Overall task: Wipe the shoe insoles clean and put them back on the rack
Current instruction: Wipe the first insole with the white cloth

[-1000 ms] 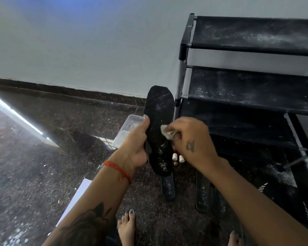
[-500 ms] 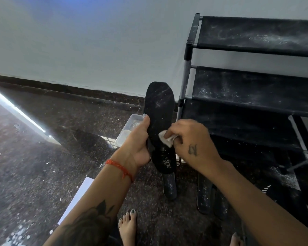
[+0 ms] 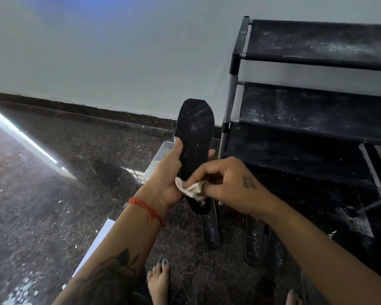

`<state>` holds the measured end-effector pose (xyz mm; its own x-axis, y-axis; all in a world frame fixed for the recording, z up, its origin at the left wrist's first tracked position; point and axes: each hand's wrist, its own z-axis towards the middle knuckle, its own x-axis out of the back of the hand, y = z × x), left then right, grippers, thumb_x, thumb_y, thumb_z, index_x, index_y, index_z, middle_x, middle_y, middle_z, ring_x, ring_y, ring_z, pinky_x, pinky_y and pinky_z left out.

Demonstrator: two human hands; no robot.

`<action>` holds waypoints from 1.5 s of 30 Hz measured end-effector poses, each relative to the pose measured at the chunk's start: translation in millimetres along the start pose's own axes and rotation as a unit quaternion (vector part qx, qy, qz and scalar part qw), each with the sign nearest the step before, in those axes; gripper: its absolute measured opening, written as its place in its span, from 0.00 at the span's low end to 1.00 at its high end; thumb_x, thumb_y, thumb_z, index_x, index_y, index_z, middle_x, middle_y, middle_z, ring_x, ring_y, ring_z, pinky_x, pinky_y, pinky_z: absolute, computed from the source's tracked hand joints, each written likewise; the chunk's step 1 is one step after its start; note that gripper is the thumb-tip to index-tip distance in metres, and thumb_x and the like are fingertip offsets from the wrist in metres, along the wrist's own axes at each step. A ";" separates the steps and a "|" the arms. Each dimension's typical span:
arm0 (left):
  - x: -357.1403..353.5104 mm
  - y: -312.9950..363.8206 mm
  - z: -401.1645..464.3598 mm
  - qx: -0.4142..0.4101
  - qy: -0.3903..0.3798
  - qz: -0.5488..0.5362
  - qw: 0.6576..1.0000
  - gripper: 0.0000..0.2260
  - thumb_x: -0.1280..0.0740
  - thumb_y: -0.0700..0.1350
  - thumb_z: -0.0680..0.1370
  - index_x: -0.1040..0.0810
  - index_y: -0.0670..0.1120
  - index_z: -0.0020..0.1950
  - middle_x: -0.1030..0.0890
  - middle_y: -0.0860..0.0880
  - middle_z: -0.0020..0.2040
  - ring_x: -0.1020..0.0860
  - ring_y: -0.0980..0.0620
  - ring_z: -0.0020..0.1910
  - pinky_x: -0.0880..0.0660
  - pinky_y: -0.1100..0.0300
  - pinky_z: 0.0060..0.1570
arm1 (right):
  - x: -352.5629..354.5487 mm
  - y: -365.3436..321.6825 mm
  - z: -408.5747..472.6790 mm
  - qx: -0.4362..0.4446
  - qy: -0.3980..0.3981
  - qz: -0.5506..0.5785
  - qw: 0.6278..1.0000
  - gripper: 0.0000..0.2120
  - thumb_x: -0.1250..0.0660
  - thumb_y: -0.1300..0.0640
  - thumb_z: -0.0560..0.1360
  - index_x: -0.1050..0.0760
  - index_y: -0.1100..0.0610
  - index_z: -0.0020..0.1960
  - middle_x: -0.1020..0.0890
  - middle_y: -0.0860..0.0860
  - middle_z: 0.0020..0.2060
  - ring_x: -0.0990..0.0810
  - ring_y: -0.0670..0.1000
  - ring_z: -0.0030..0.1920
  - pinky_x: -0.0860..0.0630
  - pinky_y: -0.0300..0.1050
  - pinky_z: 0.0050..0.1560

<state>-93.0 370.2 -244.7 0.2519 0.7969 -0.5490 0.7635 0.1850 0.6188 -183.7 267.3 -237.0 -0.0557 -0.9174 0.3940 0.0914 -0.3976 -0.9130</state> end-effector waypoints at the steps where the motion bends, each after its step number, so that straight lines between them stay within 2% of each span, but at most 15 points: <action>1: -0.8 0.4 -1.1 0.001 -0.003 0.009 1.000 0.30 0.48 0.62 0.80 0.22 0.37 0.57 0.19 0.41 0.50 0.20 0.46 0.47 0.23 0.52 0.51 | 7.2 -1.0 0.4 -0.005 0.012 0.017 1.000 0.11 0.30 0.68 0.68 0.17 0.53 0.42 0.15 0.50 0.36 0.18 0.50 0.39 0.22 0.37 0.48; 5: -3.4 0.8 -5.8 -0.007 -0.010 0.024 1.000 0.22 0.43 0.56 0.81 0.21 0.38 0.53 0.18 0.42 0.48 0.19 0.46 0.43 0.21 0.51 0.45 | 21.6 4.6 2.7 -0.011 0.182 0.014 0.983 0.12 0.30 0.69 0.69 0.18 0.51 0.40 0.15 0.49 0.38 0.17 0.52 0.40 0.19 0.52 0.41; 7: -3.4 0.3 -6.3 -0.012 0.004 0.034 0.999 0.21 0.43 0.54 0.81 0.22 0.37 0.54 0.19 0.42 0.49 0.20 0.46 0.43 0.20 0.53 0.43 | 15.6 5.3 1.2 0.010 0.148 -0.032 0.988 0.12 0.30 0.69 0.68 0.18 0.52 0.40 0.16 0.46 0.37 0.18 0.49 0.40 0.21 0.48 0.38; 10: -3.2 0.0 -5.4 -0.009 0.014 0.027 0.999 0.25 0.46 0.57 0.81 0.24 0.38 0.60 0.19 0.42 0.53 0.19 0.46 0.45 0.20 0.53 0.45 | 1.1 1.1 -3.0 0.042 -0.013 -0.063 0.997 0.13 0.31 0.70 0.67 0.17 0.54 0.42 0.17 0.43 0.39 0.20 0.40 0.41 0.26 0.30 0.40; 12: -2.3 0.2 -4.6 -0.016 0.022 0.029 0.999 0.26 0.48 0.58 0.81 0.24 0.39 0.60 0.17 0.44 0.49 0.17 0.49 0.40 0.19 0.56 0.41 | 2.2 4.0 -2.1 0.056 -0.040 -0.097 0.993 0.15 0.33 0.72 0.65 0.16 0.54 0.40 0.17 0.44 0.39 0.20 0.40 0.43 0.24 0.33 0.44; 17: -0.2 -0.4 -5.5 -0.022 0.021 0.057 0.998 0.27 0.50 0.60 0.81 0.20 0.41 0.49 0.15 0.45 0.40 0.17 0.49 0.36 0.21 0.54 0.40 | 18.6 17.5 -1.6 0.042 0.028 -0.270 0.962 0.16 0.37 0.70 0.64 0.16 0.53 0.37 0.16 0.48 0.43 0.18 0.47 0.46 0.21 0.50 0.49; 21: -0.1 2.7 -4.6 -0.020 0.024 0.040 0.999 0.31 0.51 0.62 0.80 0.24 0.39 0.63 0.20 0.40 0.58 0.19 0.44 0.49 0.20 0.51 0.44 | 17.4 15.9 -0.8 0.067 0.146 -0.155 0.975 0.14 0.35 0.71 0.65 0.17 0.54 0.39 0.17 0.45 0.39 0.20 0.38 0.42 0.24 0.33 0.40; 23: -1.2 2.3 -3.4 -0.029 0.030 0.027 0.999 0.33 0.51 0.63 0.79 0.27 0.38 0.67 0.21 0.41 0.60 0.21 0.43 0.53 0.22 0.49 0.50 | 12.8 8.5 -1.7 0.057 0.051 -0.084 0.994 0.15 0.34 0.70 0.65 0.16 0.52 0.40 0.16 0.46 0.39 0.19 0.41 0.42 0.23 0.37 0.40; 27: -1.1 1.1 -2.3 -0.024 0.027 -0.020 0.999 0.32 0.51 0.66 0.78 0.26 0.41 0.62 0.18 0.43 0.47 0.19 0.40 0.47 0.21 0.47 0.44 | 8.4 6.8 -4.5 0.032 -0.126 -0.096 0.987 0.12 0.31 0.71 0.66 0.16 0.56 0.40 0.16 0.49 0.40 0.19 0.43 0.43 0.22 0.41 0.50; 31: -0.3 2.7 -2.9 -0.026 0.029 -0.029 0.999 0.32 0.52 0.67 0.78 0.26 0.44 0.64 0.19 0.42 0.47 0.17 0.40 0.40 0.22 0.46 0.43 | 18.7 19.7 -3.2 0.025 -0.027 -0.247 0.968 0.16 0.34 0.71 0.64 0.16 0.52 0.39 0.15 0.46 0.43 0.24 0.32 0.41 0.22 0.41 0.51; 33: 1.0 2.8 -3.1 -0.026 0.033 -0.024 0.999 0.33 0.53 0.67 0.78 0.25 0.43 0.63 0.19 0.42 0.47 0.16 0.43 0.37 0.20 0.48 0.38 | 21.8 23.2 -0.7 0.034 0.098 -0.251 0.962 0.13 0.32 0.71 0.65 0.16 0.54 0.39 0.16 0.47 0.41 0.26 0.31 0.38 0.25 0.29 0.45; 35: 2.4 3.6 -2.2 -0.023 0.034 -0.008 0.999 0.36 0.55 0.68 0.77 0.26 0.41 0.65 0.19 0.41 0.53 0.17 0.41 0.46 0.20 0.45 0.43 | 20.1 20.8 0.3 0.041 0.177 -0.184 0.966 0.11 0.29 0.70 0.65 0.17 0.55 0.39 0.17 0.46 0.38 0.22 0.37 0.35 0.26 0.28 0.37; 37: 1.5 4.1 -2.2 -0.021 0.036 -0.011 0.999 0.37 0.56 0.68 0.77 0.26 0.40 0.66 0.19 0.39 0.56 0.19 0.41 0.52 0.21 0.47 0.47 | 13.0 14.3 -0.4 0.035 0.133 -0.105 0.985 0.12 0.29 0.70 0.66 0.17 0.53 0.40 0.18 0.44 0.36 0.21 0.42 0.35 0.27 0.30 0.33; 40: -2.8 2.9 -5.9 -0.028 0.030 -0.036 0.999 0.32 0.54 0.65 0.79 0.23 0.41 0.57 0.18 0.40 0.44 0.17 0.45 0.33 0.20 0.54 0.30 | -0.5 9.3 -2.0 0.026 -0.010 -0.105 0.994 0.14 0.29 0.70 0.65 0.16 0.51 0.39 0.18 0.43 0.36 0.21 0.41 0.39 0.26 0.33 0.38; 45: -0.7 2.7 -5.6 -0.036 0.014 -0.021 0.999 0.30 0.54 0.65 0.79 0.24 0.43 0.57 0.20 0.41 0.48 0.17 0.46 0.31 0.21 0.52 0.32 | 8.8 17.3 -2.6 0.010 0.045 -0.229 0.972 0.10 0.34 0.67 0.67 0.16 0.55 0.37 0.16 0.49 0.44 0.18 0.46 0.46 0.21 0.46 0.50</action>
<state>-94.5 373.3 -239.4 0.2024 0.8036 -0.5597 0.7276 0.2591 0.6352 -185.1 252.4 -249.6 -0.1811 -0.6397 0.7469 0.0551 -0.7649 -0.6418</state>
